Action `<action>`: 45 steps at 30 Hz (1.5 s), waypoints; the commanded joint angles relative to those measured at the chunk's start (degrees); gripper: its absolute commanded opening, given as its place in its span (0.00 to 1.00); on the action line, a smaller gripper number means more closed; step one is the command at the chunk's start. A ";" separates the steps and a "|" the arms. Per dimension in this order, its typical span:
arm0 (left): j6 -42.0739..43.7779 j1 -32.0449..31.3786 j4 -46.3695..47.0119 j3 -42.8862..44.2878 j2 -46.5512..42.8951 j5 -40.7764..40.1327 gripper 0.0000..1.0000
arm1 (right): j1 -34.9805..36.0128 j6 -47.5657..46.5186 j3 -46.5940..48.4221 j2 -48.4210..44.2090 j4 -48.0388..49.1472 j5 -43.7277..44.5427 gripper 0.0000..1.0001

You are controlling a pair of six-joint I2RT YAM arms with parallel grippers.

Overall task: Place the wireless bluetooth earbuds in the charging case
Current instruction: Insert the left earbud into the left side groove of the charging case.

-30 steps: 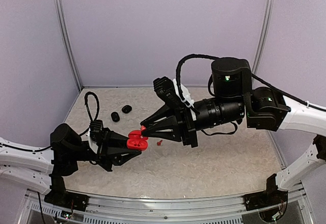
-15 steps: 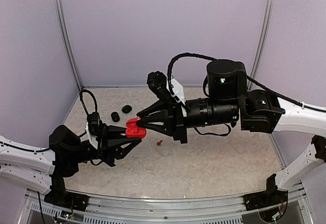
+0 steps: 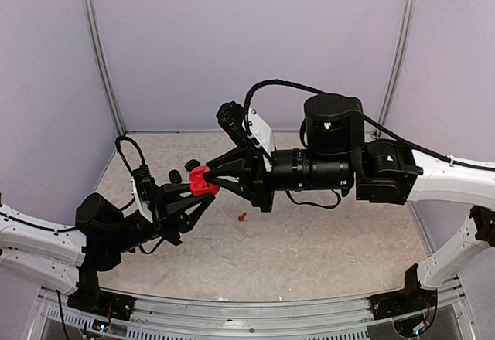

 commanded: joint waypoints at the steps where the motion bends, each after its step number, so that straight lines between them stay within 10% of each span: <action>1: 3.77 -0.95 1.90 -0.43 1.26 -9.58 0.00 | 0.67 3.28 -0.11 0.96 2.59 6.32 0.03; 45: 6.87 -1.66 8.33 -0.69 4.86 -16.28 0.00 | 0.59 13.68 -1.05 4.29 2.84 14.53 0.01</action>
